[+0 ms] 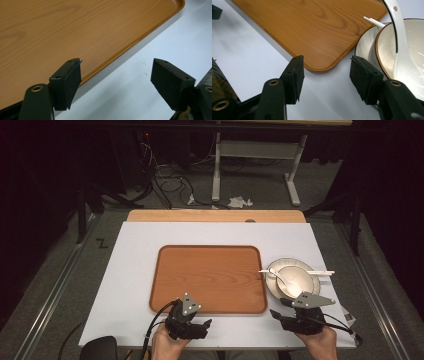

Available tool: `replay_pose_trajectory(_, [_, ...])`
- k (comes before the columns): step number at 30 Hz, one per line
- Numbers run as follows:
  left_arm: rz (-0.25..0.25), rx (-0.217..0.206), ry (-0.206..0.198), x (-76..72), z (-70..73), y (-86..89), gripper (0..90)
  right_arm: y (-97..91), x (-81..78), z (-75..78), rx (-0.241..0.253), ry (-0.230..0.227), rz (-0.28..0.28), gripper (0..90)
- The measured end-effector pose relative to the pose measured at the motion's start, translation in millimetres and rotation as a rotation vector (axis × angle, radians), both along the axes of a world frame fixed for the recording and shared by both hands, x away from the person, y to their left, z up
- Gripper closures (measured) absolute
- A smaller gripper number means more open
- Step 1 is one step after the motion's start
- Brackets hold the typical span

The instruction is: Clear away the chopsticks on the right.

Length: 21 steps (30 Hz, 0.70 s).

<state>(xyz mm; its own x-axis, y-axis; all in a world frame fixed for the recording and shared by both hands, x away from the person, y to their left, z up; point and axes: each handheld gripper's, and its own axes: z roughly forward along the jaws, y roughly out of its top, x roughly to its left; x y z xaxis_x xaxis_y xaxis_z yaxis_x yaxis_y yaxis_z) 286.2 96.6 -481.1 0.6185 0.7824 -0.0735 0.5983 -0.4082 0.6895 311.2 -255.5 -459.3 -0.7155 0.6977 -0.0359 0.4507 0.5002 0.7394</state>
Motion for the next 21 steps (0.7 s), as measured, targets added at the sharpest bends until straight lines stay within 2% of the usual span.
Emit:
replay_pose_trajectory(9, [-0.013,0.013,-0.006,-0.4,-0.7,-3.9,24.7,-1.6,-0.5,2.2,0.028,-0.006,-0.003,44.4])
replay_pose_trajectory(12, [-0.024,0.016,-0.006,0.5,-0.9,-6.4,24.8,-4.2,-2.0,5.4,0.049,-0.026,-0.014,40.4])
replay_pose_trajectory(16, [-0.030,0.015,-0.009,2.1,-0.5,-7.3,24.8,-8.8,-5.6,9.7,0.073,-0.046,-0.046,39.9])
replay_pose_trajectory(21, [-0.045,0.013,-0.009,4.4,-0.1,-9.8,24.9,-13.5,-11.0,12.6,0.055,-0.089,-0.067,40.5])
